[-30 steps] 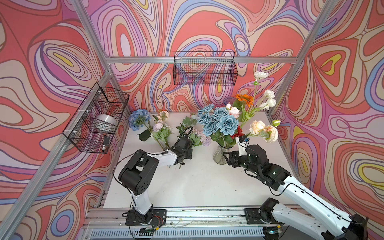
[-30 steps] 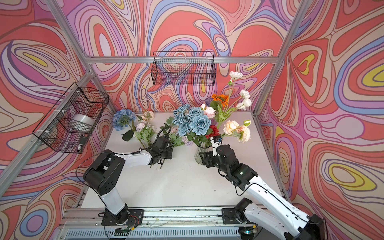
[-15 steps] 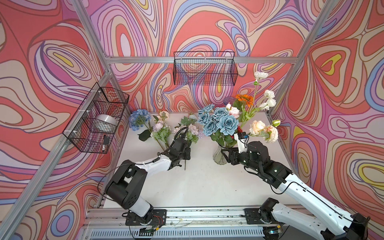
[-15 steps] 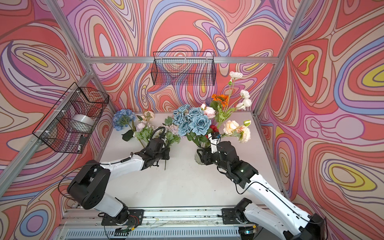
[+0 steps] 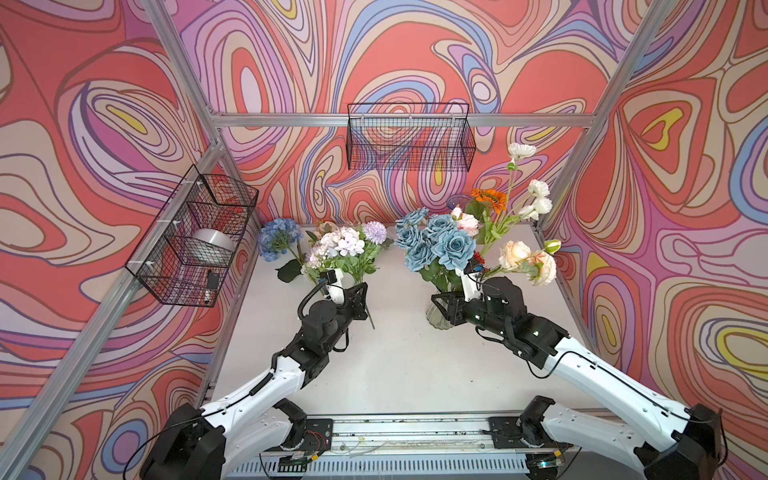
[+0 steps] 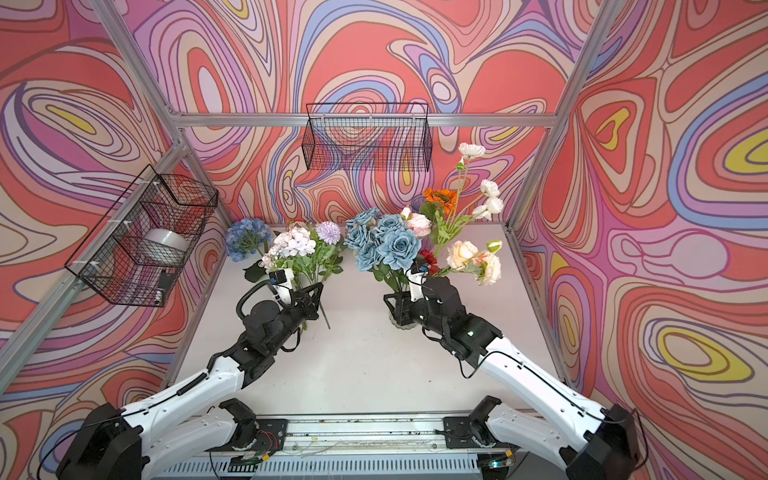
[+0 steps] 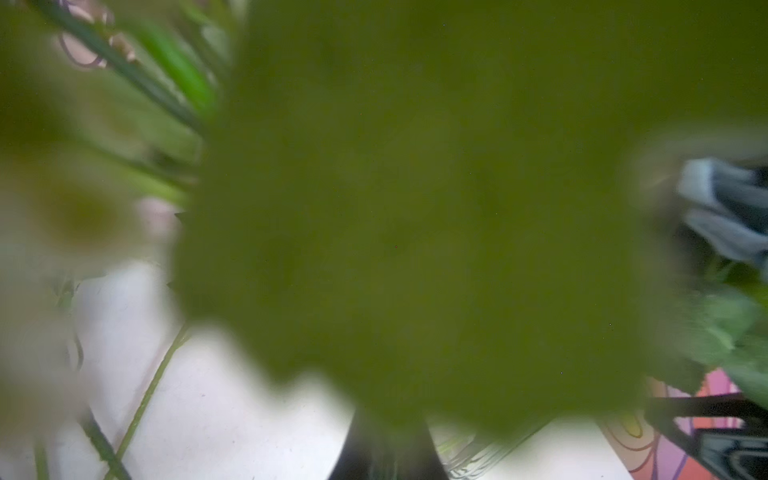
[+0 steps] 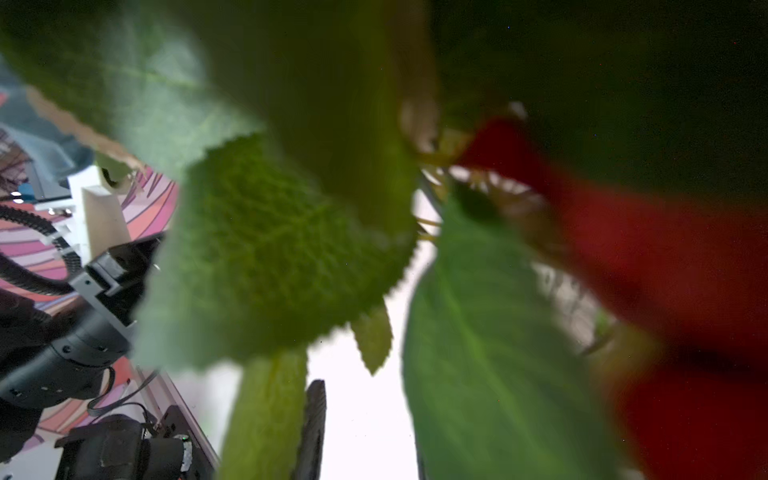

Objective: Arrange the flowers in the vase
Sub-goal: 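Carry the pink-white hydrangea bunch over the clear vase with the left gripper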

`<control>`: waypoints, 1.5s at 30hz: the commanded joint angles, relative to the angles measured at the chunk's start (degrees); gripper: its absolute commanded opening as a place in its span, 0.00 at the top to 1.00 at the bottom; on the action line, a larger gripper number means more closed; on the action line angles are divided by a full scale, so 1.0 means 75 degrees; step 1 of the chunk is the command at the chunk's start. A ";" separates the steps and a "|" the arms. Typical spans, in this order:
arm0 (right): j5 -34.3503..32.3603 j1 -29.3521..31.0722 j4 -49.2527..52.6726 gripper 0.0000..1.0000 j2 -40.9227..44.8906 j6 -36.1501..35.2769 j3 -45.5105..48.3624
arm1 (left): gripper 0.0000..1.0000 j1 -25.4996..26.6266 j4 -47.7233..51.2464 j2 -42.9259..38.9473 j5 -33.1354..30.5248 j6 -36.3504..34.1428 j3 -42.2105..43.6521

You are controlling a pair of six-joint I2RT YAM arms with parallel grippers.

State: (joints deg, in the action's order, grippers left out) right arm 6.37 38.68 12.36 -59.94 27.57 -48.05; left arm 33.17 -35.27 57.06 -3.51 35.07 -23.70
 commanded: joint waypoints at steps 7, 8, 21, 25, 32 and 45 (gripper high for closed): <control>-0.1885 0.0397 -0.1739 0.65 -0.0900 -0.0037 -0.0720 | 1.00 0.1362 -0.3299 -0.0042 -0.0753 -0.0964 -0.0005; -0.2063 0.0398 -0.1833 0.65 -0.0904 -0.0090 -0.0732 | 1.00 0.1446 -0.3499 -0.0005 -0.0762 -0.1039 0.0000; -0.3252 0.0388 -0.2947 0.65 -0.1043 -0.1235 -0.0552 | 1.00 0.2550 -0.5693 0.1090 -0.0486 -0.2555 -0.0581; -0.3095 0.0396 -0.2908 0.65 -0.1060 -0.1264 -0.0625 | 1.00 0.2609 -0.5694 0.1688 -0.0259 -0.2637 -0.1328; -0.2602 0.0396 -0.2738 0.64 -0.0952 -0.1140 -0.0511 | 1.00 0.2609 -0.5727 0.2570 -0.0282 -0.2672 -0.2278; -0.0755 0.0396 0.0050 0.60 0.0319 -0.1244 -0.0802 | 1.00 0.2612 -0.5739 0.4144 -0.0133 -0.3316 -0.3618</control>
State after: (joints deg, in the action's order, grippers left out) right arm -4.51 41.21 4.54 -59.44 18.94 -53.80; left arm 52.56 -74.00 86.56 -5.74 12.53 -48.36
